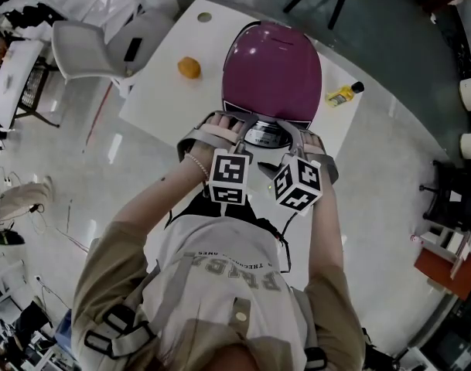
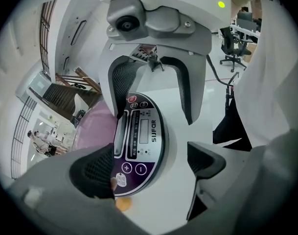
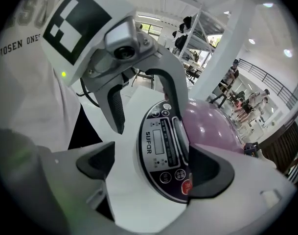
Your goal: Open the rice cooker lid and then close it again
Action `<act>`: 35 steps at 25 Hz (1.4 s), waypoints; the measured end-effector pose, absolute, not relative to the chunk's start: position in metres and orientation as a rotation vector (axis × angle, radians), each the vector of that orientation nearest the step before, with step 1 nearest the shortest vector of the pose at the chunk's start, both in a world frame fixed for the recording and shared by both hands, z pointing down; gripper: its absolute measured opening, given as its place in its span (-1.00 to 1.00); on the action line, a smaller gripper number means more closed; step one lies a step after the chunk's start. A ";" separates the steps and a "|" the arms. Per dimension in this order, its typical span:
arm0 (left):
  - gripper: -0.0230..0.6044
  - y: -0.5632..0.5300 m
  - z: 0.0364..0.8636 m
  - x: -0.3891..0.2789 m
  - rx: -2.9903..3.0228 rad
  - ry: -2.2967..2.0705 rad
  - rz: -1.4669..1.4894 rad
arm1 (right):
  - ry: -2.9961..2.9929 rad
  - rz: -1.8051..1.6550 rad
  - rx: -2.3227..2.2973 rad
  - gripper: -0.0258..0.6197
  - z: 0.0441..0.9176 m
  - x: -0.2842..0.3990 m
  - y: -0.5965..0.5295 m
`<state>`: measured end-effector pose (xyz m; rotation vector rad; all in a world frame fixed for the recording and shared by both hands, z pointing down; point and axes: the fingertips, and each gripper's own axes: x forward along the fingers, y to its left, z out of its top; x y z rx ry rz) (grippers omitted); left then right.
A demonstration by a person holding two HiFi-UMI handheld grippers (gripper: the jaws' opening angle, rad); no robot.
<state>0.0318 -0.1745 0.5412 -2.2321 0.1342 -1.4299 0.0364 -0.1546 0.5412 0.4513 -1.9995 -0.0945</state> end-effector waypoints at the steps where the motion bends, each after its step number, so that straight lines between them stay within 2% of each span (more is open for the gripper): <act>1: 0.60 -0.175 0.542 0.031 -2.228 0.132 -1.438 | -1.997 -0.095 0.448 0.47 0.541 0.036 -0.155; 20: 0.60 -0.175 0.552 0.027 -2.125 0.080 -1.564 | -1.851 -0.125 0.363 0.47 0.552 0.040 -0.155; 35: 0.60 -0.175 0.549 0.028 -2.194 0.096 -1.546 | -1.896 -0.100 0.405 0.47 0.549 0.038 -0.157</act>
